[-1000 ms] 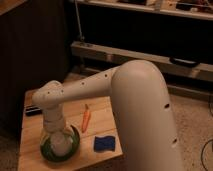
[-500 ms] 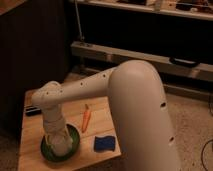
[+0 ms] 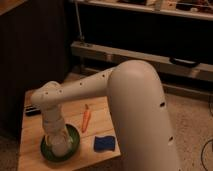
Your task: Pick up the ceramic cup
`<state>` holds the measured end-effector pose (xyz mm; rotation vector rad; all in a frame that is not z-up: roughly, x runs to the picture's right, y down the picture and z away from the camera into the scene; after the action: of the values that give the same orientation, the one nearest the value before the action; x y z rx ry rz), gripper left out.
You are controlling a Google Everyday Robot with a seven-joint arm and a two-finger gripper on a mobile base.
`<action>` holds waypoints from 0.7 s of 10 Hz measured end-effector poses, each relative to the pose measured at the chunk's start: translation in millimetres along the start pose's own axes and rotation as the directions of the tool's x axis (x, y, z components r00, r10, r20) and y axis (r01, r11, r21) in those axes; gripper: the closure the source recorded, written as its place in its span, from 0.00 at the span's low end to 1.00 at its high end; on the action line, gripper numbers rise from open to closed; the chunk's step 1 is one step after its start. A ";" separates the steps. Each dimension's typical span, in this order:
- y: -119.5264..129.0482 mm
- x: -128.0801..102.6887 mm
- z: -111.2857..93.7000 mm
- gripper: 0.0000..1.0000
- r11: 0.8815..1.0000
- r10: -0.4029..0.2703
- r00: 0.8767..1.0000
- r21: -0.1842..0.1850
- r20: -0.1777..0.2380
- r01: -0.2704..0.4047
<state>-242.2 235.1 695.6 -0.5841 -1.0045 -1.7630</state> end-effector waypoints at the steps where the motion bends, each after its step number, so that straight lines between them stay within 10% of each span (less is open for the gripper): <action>1: 0.0 -0.1 -5.4 0.99 1.000 0.005 1.000 -0.002 -0.009 -0.005; 7: -6.2 9.2 -117.8 0.99 0.998 0.019 0.993 -0.061 -0.119 -0.027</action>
<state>-244.7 132.7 636.5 -0.5212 -0.8603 -1.7921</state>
